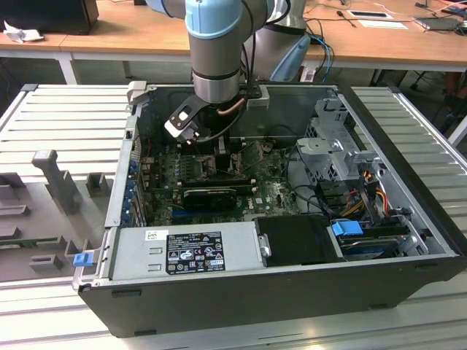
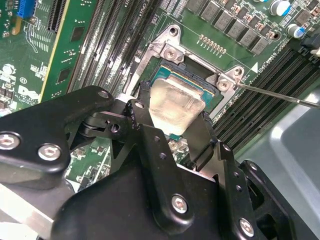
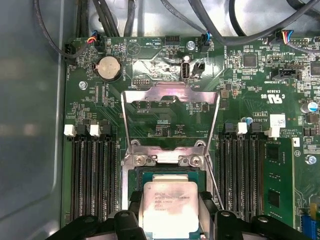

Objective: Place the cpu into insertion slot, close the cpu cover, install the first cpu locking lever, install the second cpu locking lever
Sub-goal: 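Place the cpu into insertion slot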

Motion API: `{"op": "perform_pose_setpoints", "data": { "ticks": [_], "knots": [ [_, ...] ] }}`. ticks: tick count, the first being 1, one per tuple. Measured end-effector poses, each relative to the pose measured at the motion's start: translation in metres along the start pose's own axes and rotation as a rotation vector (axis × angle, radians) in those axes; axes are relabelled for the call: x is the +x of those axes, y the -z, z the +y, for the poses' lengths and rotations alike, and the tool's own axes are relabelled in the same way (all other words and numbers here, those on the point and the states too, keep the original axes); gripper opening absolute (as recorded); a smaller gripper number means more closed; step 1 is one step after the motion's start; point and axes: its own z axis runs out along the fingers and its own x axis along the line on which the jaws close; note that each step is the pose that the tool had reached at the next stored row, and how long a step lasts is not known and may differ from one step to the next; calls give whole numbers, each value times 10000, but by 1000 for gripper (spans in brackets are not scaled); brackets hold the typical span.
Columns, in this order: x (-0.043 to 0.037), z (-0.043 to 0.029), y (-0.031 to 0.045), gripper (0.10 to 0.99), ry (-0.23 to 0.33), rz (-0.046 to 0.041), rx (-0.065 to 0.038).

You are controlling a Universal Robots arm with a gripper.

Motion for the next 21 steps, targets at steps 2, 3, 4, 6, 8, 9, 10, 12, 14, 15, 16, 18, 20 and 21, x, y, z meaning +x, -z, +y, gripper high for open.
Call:
{"op": "perform_pose_setpoints", "data": {
  "ticks": [2,3,4,6,8,9,10,12,14,15,16,18,20,21],
  "knots": [
    [0,0,0,529,1,-2,2],
    [0,0,-1,529,0,0,1],
    [0,0,-2,529,0,1,1],
    [0,0,-2,529,0,1,1],
    [0,0,-3,529,0,1,1],
    [0,0,-3,541,0,1,1],
    [1,0,-3,600,0,2,2],
    [8,0,-5,663,-2,5,-1],
    [23,0,-10,663,-2,25,1],
    [30,-1,-14,663,-3,43,1],
    [37,-1,-18,663,-4,70,2],
    [46,-2,-23,663,-10,124,1],
    [51,-2,-26,663,-14,173,1],
    [52,-2,-27,663,-15,182,1]
  ]
}}
